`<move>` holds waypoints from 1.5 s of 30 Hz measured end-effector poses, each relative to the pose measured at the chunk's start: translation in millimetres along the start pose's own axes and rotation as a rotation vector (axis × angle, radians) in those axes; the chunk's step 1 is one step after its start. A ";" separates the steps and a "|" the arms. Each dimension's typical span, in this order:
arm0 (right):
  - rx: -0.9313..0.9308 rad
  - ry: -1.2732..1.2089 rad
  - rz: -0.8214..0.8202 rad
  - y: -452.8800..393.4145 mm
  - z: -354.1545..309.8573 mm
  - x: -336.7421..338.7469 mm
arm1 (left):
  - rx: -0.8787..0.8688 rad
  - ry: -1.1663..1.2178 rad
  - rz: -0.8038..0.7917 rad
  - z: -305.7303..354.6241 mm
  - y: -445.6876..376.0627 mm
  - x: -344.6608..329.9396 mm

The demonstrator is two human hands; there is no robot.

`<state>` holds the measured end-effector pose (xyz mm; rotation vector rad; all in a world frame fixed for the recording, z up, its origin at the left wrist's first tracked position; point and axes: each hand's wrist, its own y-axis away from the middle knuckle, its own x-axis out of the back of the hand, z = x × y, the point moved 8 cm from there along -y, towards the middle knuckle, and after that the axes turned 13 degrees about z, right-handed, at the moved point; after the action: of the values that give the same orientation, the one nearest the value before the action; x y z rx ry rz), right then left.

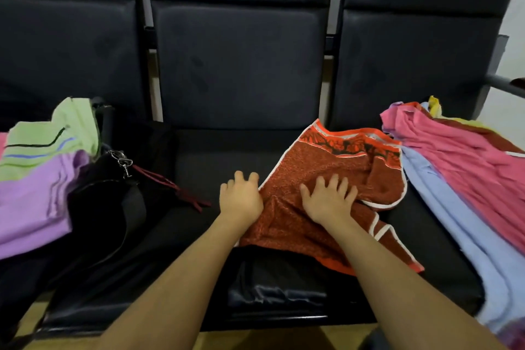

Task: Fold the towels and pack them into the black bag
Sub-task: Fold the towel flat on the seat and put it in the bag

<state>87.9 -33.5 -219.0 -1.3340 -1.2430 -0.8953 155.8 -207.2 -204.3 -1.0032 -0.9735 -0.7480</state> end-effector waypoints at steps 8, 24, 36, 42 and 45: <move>0.215 0.152 -0.208 -11.4 -32.2 -42.1 | 0.001 0.075 -0.145 -15.7 2.5 -46.6; 0.304 -0.083 0.640 -8.8 -37.4 38.3 | 0.322 0.150 0.084 -52.0 -1.7 -11.9; -0.044 0.060 0.336 -15.6 -8.4 3.6 | 0.207 0.533 0.247 -22.3 1.1 37.2; 0.139 -0.081 0.330 -18.3 -34.6 1.2 | 0.084 0.565 0.176 -11.7 -1.6 38.2; 0.107 -0.133 0.271 -14.5 -36.9 -1.7 | 0.073 0.565 0.144 -10.4 -1.2 29.3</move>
<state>78.2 -71.3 -211.8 -1.4528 -1.1585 -0.5503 169.5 -219.6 -179.2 -0.7281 -0.4307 -0.8079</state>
